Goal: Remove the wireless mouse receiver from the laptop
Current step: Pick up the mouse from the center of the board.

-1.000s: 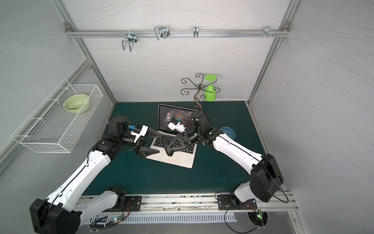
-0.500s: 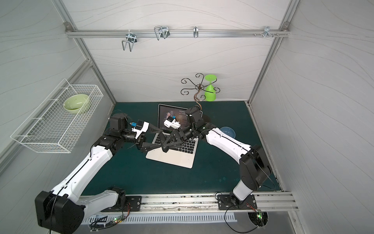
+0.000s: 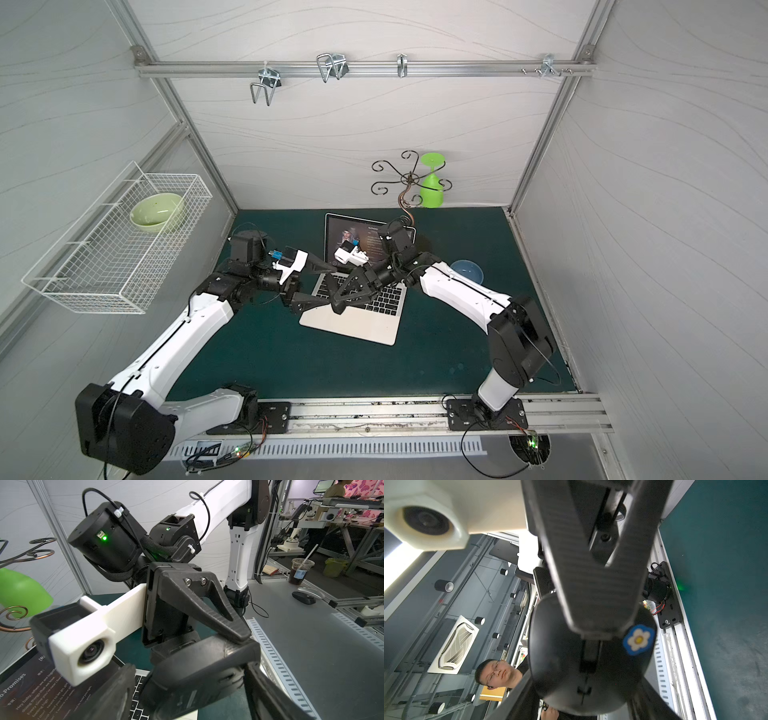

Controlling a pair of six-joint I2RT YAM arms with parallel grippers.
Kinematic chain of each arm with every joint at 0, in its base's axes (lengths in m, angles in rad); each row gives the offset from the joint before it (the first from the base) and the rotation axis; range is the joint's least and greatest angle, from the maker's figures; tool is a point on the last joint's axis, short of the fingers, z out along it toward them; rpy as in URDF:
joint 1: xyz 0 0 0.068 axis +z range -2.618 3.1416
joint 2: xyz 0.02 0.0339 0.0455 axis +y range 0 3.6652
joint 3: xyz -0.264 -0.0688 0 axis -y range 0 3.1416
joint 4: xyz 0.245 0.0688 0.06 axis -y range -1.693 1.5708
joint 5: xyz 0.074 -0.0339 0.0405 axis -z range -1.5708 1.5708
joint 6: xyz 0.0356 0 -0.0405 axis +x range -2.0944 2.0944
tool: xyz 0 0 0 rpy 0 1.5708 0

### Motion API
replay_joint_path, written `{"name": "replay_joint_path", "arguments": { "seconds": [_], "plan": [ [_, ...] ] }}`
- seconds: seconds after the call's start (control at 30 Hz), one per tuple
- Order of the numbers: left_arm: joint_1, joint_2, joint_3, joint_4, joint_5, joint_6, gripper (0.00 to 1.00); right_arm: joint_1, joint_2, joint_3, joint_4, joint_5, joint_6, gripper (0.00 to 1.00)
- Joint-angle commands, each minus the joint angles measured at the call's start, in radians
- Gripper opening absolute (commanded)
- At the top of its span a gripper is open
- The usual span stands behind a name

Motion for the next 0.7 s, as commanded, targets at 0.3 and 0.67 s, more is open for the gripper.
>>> {"name": "replay_joint_path", "arguments": {
  "seconds": [0.3,0.67],
  "plan": [
    [-0.013,-0.048,-0.023,0.052,-0.006,0.003,0.59,-0.049,0.025,0.038,0.041,0.008,0.012,0.31],
    [-0.013,-0.035,-0.023,0.049,-0.015,0.000,0.39,-0.099,0.071,0.054,0.114,0.024,0.094,0.31]
  ]
}}
